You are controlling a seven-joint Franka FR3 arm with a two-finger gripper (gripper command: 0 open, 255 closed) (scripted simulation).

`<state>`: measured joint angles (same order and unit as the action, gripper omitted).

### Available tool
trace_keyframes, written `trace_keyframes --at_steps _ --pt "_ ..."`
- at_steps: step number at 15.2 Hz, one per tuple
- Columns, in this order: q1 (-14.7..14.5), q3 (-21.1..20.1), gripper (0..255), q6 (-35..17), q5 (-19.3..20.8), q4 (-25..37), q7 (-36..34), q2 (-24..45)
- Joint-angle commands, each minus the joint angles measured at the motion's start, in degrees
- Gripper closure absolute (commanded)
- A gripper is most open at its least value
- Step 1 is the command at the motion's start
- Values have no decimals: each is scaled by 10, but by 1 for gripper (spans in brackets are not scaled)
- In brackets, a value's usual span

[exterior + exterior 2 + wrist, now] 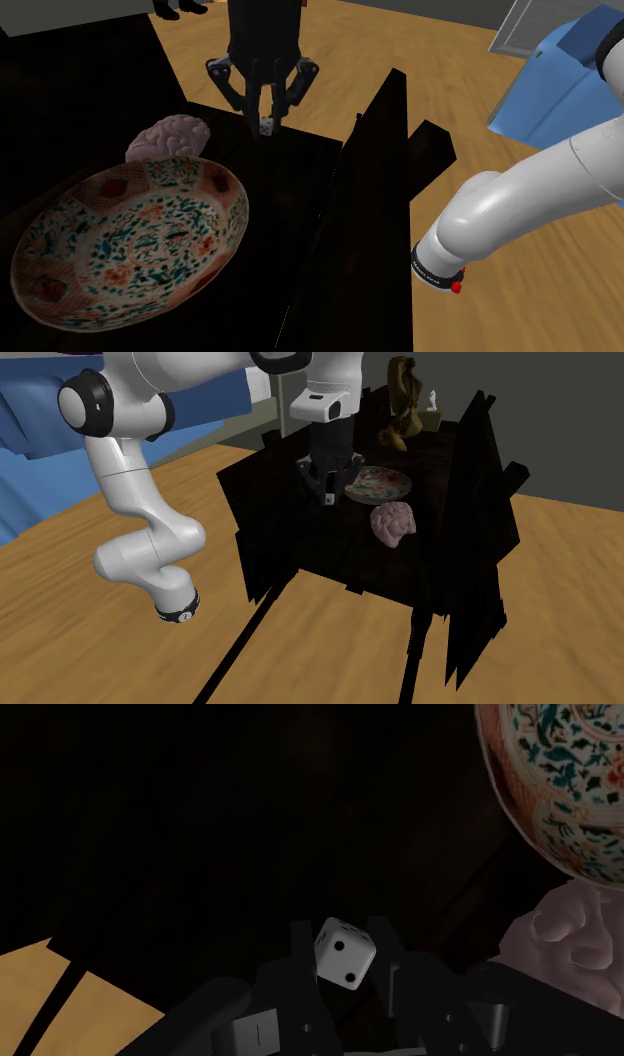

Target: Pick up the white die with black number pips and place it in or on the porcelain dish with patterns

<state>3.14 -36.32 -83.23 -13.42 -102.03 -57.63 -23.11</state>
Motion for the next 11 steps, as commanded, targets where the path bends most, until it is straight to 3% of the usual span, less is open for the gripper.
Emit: trace_keyframes --at_steps 1,10,11 --pt "2 1 255 18 3 22 -2 5" --pt "10 -9 255 85 21 127 -21 47" --pt "9 -27 255 85 25 142 -41 61"
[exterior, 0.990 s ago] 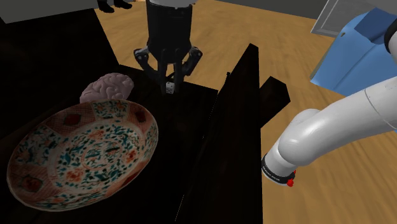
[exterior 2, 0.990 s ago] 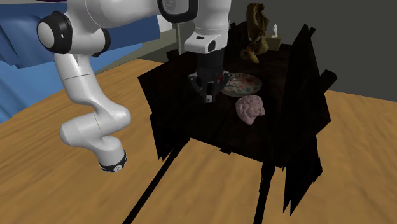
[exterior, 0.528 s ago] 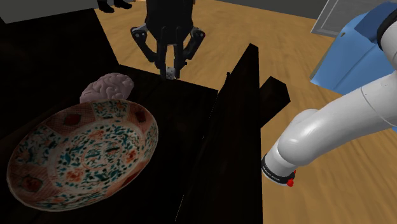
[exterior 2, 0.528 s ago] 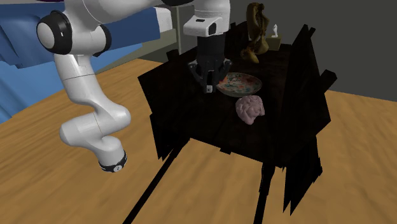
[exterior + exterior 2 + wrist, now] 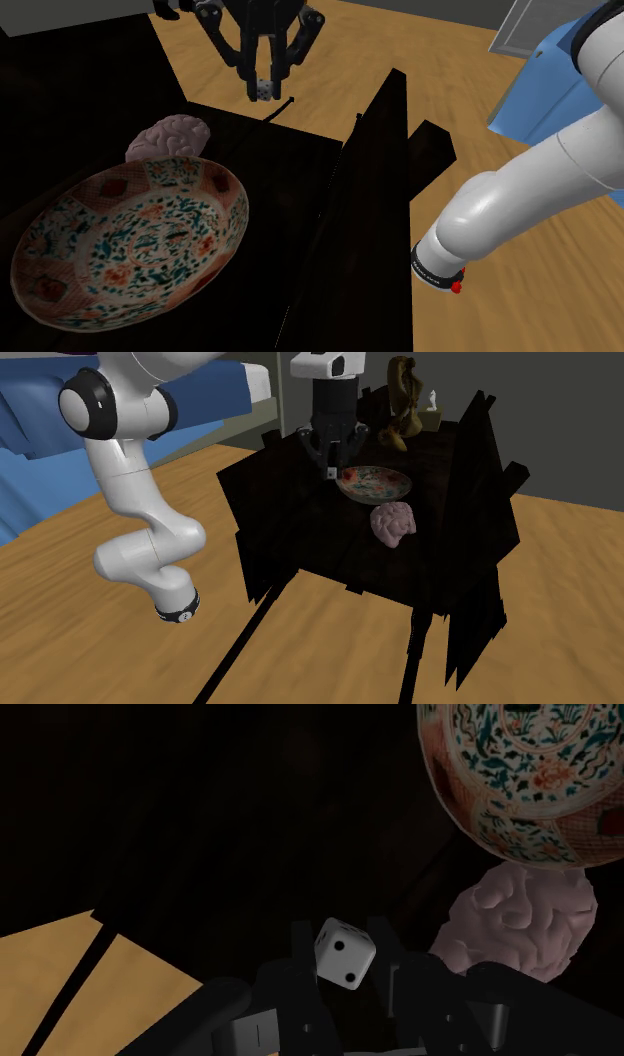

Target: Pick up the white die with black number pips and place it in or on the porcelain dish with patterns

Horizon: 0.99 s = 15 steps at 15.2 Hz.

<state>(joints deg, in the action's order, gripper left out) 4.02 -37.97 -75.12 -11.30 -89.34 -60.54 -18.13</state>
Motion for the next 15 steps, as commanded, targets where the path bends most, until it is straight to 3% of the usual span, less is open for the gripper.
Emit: trace_keyframes --at_steps 1,5,8,10,13,15 --pt "-1 -30 255 4 10 31 -33 28" --pt "-15 -116 255 7 60 105 -128 113" --pt "-55 -186 255 20 139 177 -218 210" --pt "-117 -214 255 40 210 239 -280 287" --pt "-250 -209 255 89 311 357 -344 393" --pt "-221 -207 255 58 284 308 -337 369"
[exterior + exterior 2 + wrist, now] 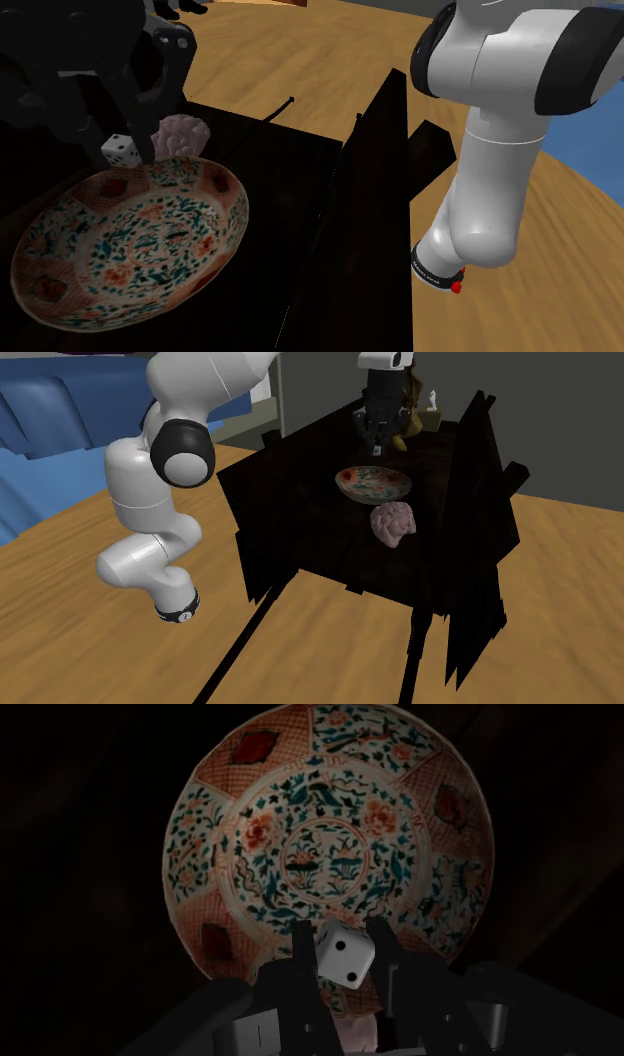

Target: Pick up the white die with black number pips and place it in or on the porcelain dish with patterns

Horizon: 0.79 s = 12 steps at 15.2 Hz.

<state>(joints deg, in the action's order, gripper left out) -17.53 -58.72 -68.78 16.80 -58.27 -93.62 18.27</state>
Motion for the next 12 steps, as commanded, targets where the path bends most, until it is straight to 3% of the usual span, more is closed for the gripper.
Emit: trace_keyframes --at_steps 1,6,12 --pt "9 -2 255 -19 -7 -24 -3 -5" --pt "65 -9 255 -81 -49 -116 12 -48" --pt "109 -11 255 -147 -88 -206 33 -92"
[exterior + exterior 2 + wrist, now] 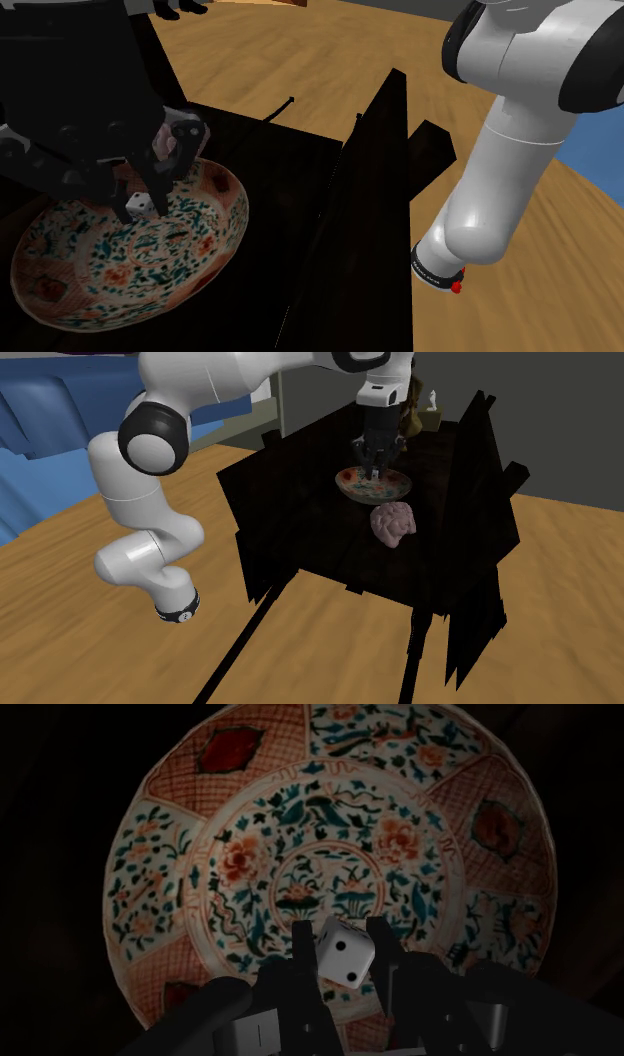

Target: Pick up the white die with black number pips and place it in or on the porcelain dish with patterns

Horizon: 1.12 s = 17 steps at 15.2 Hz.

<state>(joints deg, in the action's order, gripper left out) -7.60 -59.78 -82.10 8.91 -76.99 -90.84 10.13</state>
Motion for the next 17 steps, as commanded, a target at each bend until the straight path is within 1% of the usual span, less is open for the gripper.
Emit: trace_keyframes --at_steps 1,8,9,14,16,17 --pt "9 0 255 -14 -9 -19 5 -10" --pt "9 0 255 -14 -9 -19 5 -10" --pt "9 0 0 -14 -9 -19 5 -10" --pt "9 0 0 -14 -9 -19 5 -10" --pt "-23 -1 0 38 22 52 -12 24" --pt "-45 0 0 67 41 92 -21 44"
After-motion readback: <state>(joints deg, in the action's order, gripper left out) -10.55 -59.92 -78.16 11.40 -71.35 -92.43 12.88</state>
